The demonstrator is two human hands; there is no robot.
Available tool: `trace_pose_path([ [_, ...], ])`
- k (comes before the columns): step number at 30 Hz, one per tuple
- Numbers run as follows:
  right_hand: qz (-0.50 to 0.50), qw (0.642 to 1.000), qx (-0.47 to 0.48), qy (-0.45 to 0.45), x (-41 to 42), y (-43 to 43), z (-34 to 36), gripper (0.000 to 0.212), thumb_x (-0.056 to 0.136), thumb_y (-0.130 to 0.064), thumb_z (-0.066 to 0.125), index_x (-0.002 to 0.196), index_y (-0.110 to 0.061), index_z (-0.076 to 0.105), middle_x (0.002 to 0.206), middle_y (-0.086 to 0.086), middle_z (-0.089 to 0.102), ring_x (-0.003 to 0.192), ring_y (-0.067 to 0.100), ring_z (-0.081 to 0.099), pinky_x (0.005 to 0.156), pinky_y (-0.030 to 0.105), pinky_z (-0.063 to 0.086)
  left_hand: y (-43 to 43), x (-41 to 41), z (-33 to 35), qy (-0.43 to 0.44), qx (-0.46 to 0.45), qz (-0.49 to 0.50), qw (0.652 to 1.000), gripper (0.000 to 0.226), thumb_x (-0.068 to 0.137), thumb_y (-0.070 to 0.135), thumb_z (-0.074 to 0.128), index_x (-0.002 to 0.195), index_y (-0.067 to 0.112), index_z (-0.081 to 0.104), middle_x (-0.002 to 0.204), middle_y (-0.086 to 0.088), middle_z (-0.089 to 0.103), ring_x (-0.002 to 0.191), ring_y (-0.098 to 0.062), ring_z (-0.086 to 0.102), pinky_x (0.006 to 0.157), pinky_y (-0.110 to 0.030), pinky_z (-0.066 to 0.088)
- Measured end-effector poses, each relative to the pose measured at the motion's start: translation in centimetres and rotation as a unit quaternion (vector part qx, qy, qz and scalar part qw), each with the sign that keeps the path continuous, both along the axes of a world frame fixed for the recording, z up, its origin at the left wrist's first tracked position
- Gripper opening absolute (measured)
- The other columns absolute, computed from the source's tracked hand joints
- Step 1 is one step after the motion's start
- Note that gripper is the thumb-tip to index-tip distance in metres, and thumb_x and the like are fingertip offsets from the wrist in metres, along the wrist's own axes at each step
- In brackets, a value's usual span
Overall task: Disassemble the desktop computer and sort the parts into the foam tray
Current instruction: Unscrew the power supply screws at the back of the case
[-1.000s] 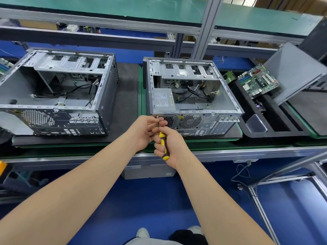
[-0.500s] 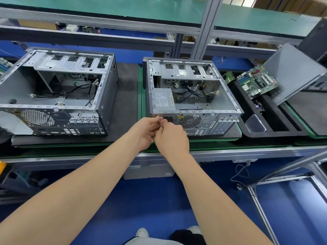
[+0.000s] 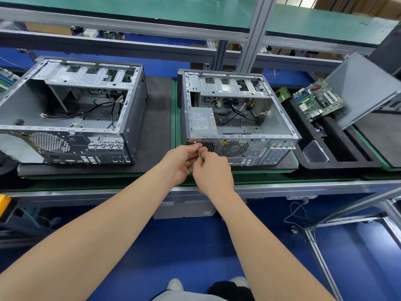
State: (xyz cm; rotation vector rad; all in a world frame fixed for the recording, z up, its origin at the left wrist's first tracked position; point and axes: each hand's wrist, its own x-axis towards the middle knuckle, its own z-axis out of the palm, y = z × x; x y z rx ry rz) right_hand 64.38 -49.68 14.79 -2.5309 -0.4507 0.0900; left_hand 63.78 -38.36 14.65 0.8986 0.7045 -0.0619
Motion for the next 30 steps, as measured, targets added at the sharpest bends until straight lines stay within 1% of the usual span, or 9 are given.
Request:
trace_pose_path([
  [2,-0.004,1.0,0.004,0.004,0.1,0.0,0.2,0.03,0.105,-0.03,0.047,0.123,-0.02,0.068,0.095,0.006,0.062,0.096,0.033,0.063,0.069,0.037,0.047,0.0,0.0,0.2,-0.003,-0.004,0.004,1.0,0.023,0.097,0.016,0.063,0.118,0.008,0.07,0.113,-0.008,0.077,0.111,-0.023,0.07,0.112,-0.04,0.047],
  [6,-0.008,1.0,0.0,0.008,0.3,0.0,0.3,0.026,0.104,-0.031,0.048,0.112,-0.019,0.07,0.087,0.001,0.055,0.087,0.03,0.061,0.068,0.037,0.05,-0.4,0.2,0.3,-0.001,0.003,0.015,1.0,0.026,0.101,0.025,0.061,0.12,0.009,0.068,0.113,-0.007,0.077,0.104,-0.021,0.069,0.109,-0.037,0.05],
  [12,-0.002,1.0,0.003,0.019,0.1,-0.2,0.5,0.025,0.103,-0.03,0.046,0.103,-0.018,0.069,0.088,0.005,0.061,0.086,0.031,0.063,0.071,0.042,0.057,-0.9,0.3,0.1,0.013,0.007,0.033,0.999,0.013,0.095,0.025,0.064,0.103,0.016,0.07,0.104,-0.001,0.079,0.095,-0.019,0.069,0.11,-0.039,0.048],
  [14,-0.003,1.0,0.011,0.021,0.1,-0.3,0.5,0.024,0.102,-0.029,0.046,0.1,-0.018,0.068,0.082,0.002,0.057,0.084,0.03,0.061,0.068,0.041,0.054,-1.1,0.4,0.2,0.027,0.012,0.049,0.998,0.012,0.092,0.023,0.065,0.097,0.015,0.072,0.099,-0.001,0.08,0.092,-0.019,0.069,0.107,-0.039,0.051],
  [17,-0.001,1.0,0.015,0.028,0.1,-0.5,0.3,0.024,0.101,-0.029,0.046,0.097,-0.019,0.067,0.08,0.001,0.056,0.084,0.028,0.056,0.064,0.036,0.044,-1.3,0.6,0.2,0.04,0.023,0.071,0.996,0.012,0.088,0.022,0.066,0.092,0.014,0.073,0.093,-0.003,0.08,0.087,-0.02,0.07,0.097,-0.035,0.057],
  [19,0.004,0.999,0.017,0.031,0.0,-0.7,0.3,0.024,0.101,-0.029,0.046,0.096,-0.019,0.067,0.086,0.006,0.063,0.085,0.027,0.054,0.065,0.036,0.044,-1.4,0.7,0.2,0.043,0.028,0.079,0.996,0.011,0.087,0.022,0.065,0.09,0.014,0.073,0.091,-0.003,0.08,0.081,-0.019,0.07,0.082,-0.03,0.06],
  [22,0.002,0.999,0.032,0.032,0.0,-0.9,0.2,0.023,0.1,-0.028,0.046,0.09,-0.019,0.065,0.085,0.007,0.065,0.085,0.027,0.053,0.064,0.036,0.041,-1.6,0.7,0.3,0.046,0.035,0.089,0.994,0.012,0.088,0.022,0.064,0.09,0.014,0.073,0.089,-0.002,0.08,0.074,-0.016,0.07,0.057,-0.023,0.053],
  [28,0.003,0.997,0.062,0.054,-0.3,-0.9,-0.1,0.025,0.099,-0.026,0.047,0.076,-0.021,0.056,0.074,0.005,0.063,0.072,0.028,0.06,0.058,0.035,0.044,-1.9,0.8,0.4,0.05,0.037,0.104,0.993,0.016,0.088,0.022,0.062,0.092,0.011,0.073,0.088,-0.005,0.08,0.067,-0.016,0.069,0.051,-0.022,0.051],
  [30,-0.003,0.996,0.075,0.055,-0.4,-0.9,-0.1,0.027,0.098,-0.026,0.047,0.073,-0.02,0.054,0.07,0.003,0.061,0.066,0.024,0.057,0.054,0.033,0.039,-1.9,0.9,0.2,0.046,0.037,0.1,0.993,0.017,0.088,0.022,0.062,0.092,0.011,0.073,0.089,-0.005,0.08,0.07,-0.018,0.071,0.063,-0.028,0.06],
])
